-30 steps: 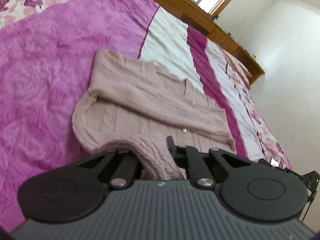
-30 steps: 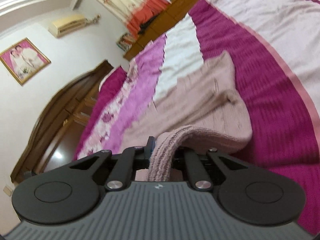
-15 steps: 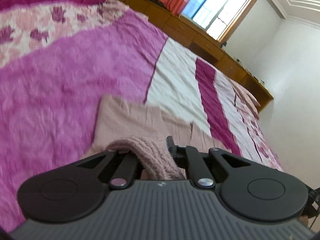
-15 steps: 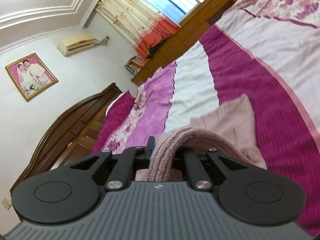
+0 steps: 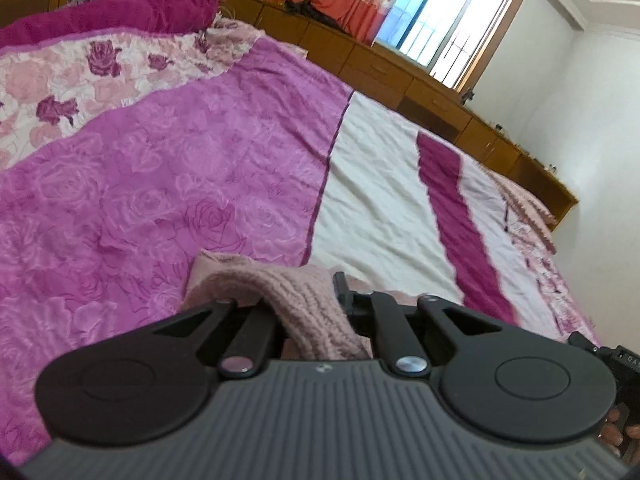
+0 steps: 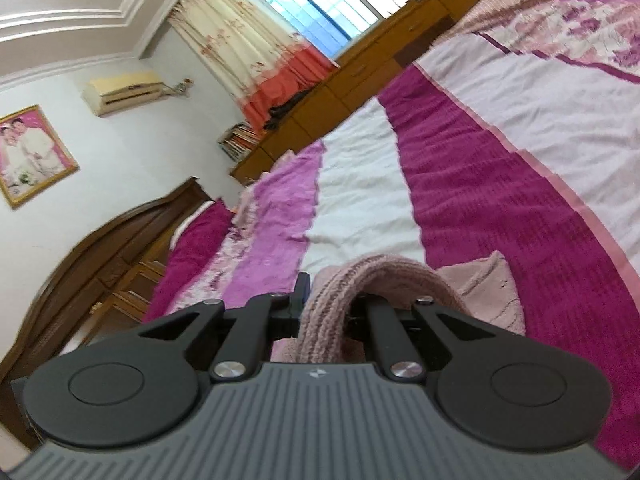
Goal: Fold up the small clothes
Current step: 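Lift the hem with both grippers and fold it over onto the collar, then open both grippers to release the hem on the collar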
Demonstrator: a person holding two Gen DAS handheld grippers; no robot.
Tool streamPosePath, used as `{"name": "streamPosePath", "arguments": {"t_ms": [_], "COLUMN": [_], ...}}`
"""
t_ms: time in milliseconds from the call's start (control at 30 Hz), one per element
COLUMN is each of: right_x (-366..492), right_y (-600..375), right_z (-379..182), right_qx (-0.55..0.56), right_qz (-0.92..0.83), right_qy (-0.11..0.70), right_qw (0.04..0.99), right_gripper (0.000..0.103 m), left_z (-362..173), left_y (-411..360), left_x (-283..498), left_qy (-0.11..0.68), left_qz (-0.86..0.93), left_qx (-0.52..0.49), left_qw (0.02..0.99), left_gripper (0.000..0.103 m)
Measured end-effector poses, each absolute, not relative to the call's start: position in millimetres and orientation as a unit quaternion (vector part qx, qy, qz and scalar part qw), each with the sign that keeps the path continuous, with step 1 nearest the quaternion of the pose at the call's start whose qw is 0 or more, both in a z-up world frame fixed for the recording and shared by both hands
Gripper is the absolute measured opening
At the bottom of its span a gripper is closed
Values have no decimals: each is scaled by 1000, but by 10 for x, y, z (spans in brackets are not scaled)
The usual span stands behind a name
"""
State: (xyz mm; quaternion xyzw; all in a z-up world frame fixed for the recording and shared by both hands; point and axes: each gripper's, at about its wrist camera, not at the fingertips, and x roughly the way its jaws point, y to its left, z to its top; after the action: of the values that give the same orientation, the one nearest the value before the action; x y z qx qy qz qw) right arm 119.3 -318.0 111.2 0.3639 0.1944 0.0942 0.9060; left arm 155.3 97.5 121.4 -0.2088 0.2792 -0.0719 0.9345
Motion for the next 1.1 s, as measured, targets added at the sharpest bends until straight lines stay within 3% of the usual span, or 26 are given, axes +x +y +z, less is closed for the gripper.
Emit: {"name": "streamPosePath", "arguments": {"t_ms": [367, 667, 833, 900, 967, 1100], "right_x": [1705, 1729, 1643, 1586, 1514, 1371], "right_y": [-3194, -3293, -3309, -3315, -3323, -3330], "right_z": [288, -24, 35, 72, 116, 179], "right_qx": [371, 385, 380, 376, 372, 368], "right_qz": [15, -3, -1, -1, -1, 5], "right_qy": [260, 278, 277, 276, 275, 275], "right_qw": [891, 880, 883, 885, 887, 888], "right_gripper": [8, 10, 26, 43, 51, 55], "left_z": [483, 309, 351, 367, 382, 422], "left_y": [878, 897, 903, 921, 932, 967], "left_x": [2047, 2071, 1999, 1947, 1898, 1781], "left_qy": [351, 359, 360, 361, 362, 364], "left_qz": [-35, -18, -17, -17, -16, -17], "left_qx": [-130, -127, -127, -127, -121, -110], "left_qw": [927, 924, 924, 924, 924, 925], "left_gripper": [8, 11, 20, 25, 32, 35]}}
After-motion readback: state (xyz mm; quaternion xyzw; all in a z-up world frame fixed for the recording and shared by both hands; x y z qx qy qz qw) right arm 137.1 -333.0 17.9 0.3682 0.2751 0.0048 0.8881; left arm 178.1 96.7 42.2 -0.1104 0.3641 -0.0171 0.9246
